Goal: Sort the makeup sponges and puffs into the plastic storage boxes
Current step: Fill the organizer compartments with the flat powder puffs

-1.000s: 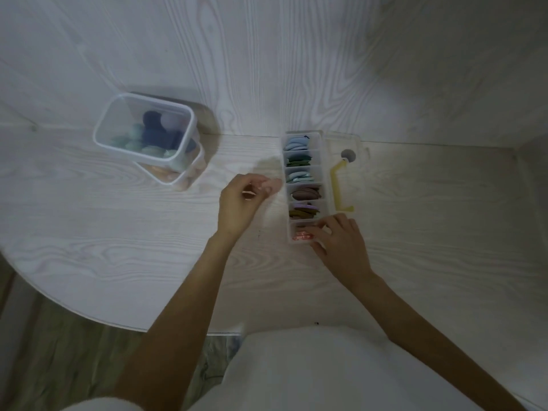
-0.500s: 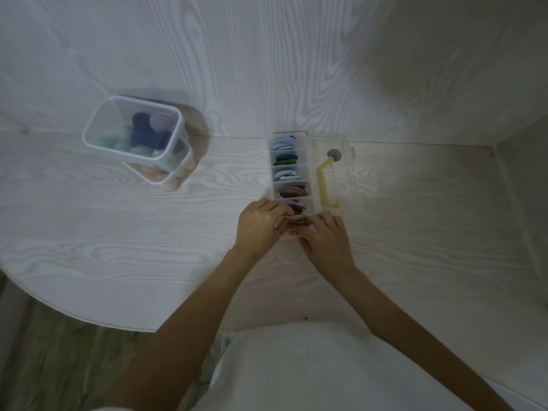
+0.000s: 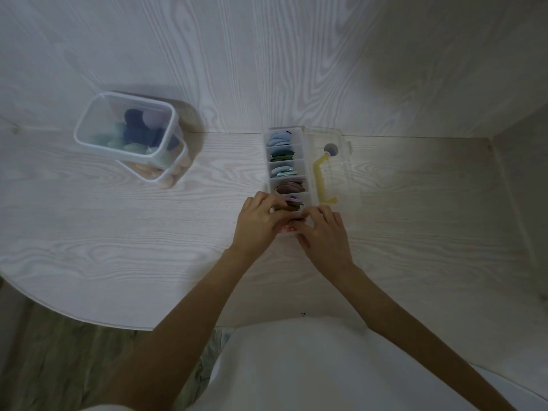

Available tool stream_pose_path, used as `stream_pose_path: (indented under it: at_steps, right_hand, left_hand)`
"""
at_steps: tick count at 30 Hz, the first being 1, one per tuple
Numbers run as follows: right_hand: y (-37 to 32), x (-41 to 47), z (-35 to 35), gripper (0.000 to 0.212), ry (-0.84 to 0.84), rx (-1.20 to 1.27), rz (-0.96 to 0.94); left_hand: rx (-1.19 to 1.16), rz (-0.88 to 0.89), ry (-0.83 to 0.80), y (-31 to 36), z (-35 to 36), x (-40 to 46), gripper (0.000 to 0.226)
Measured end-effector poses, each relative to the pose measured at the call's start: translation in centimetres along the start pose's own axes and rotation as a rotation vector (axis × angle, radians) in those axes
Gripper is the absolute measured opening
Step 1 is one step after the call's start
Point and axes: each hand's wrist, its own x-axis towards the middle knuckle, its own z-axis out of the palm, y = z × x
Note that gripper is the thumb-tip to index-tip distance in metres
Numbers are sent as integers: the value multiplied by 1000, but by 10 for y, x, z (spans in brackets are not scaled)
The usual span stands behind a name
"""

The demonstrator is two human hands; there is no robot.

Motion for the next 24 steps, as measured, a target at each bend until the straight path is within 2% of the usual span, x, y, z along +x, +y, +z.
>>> stream_pose_path:
  at_steps: [5,10,13,19,24]
  right_hand:
    - [1,-1,0,14,10,4,-20]
    - [1,-3,-2,17,14,-1,-16]
    - [0,-2,-3,20,-17,-13,-19]
    - [1,-3,-5,23,-27,-47,-38]
    - [4,-4,-6,24,-30,-35,-7]
  left_hand:
    - [32,52,-165,8,1,8,27]
    - [-3,40,-82,4,-4,-6,33]
    - [12,39,-122,5,-4,-11,38]
    - [1,-88,-184,10,-1,-6,34]
    - [43,-74,-219,8,1,-5,29]
